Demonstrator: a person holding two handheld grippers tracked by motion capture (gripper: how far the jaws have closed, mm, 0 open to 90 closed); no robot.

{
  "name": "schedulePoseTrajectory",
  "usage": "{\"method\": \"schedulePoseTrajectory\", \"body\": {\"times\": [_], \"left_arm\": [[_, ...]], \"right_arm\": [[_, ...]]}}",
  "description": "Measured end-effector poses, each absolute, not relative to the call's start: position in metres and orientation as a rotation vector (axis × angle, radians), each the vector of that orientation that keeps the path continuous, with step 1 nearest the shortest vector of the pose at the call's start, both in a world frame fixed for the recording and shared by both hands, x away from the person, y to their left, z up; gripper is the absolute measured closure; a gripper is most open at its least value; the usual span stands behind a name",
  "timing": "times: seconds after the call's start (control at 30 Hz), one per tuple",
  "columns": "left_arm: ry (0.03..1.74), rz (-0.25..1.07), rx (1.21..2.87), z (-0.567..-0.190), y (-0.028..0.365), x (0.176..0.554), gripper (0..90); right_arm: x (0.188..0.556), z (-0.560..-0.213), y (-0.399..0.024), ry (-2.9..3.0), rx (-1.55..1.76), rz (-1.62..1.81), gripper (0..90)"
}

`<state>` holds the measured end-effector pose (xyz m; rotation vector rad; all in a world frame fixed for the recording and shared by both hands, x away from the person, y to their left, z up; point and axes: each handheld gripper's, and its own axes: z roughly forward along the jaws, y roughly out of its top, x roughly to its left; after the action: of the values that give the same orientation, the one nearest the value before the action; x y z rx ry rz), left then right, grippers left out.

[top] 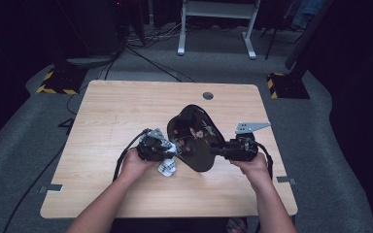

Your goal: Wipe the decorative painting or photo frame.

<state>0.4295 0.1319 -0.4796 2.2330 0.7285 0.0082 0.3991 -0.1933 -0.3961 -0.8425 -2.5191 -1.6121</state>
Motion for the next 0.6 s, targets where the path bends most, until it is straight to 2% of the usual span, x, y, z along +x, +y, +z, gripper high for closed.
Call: {"method": "schedulePoseTrajectory", "body": {"times": [0.6], "left_arm": [[0.655, -0.064, 2.262, -0.481, 0.098, 0.415, 71.3]], "right_arm": [[0.401, -0.396, -0.197, -2.490, -0.868, -1.621, 70.9]]}}
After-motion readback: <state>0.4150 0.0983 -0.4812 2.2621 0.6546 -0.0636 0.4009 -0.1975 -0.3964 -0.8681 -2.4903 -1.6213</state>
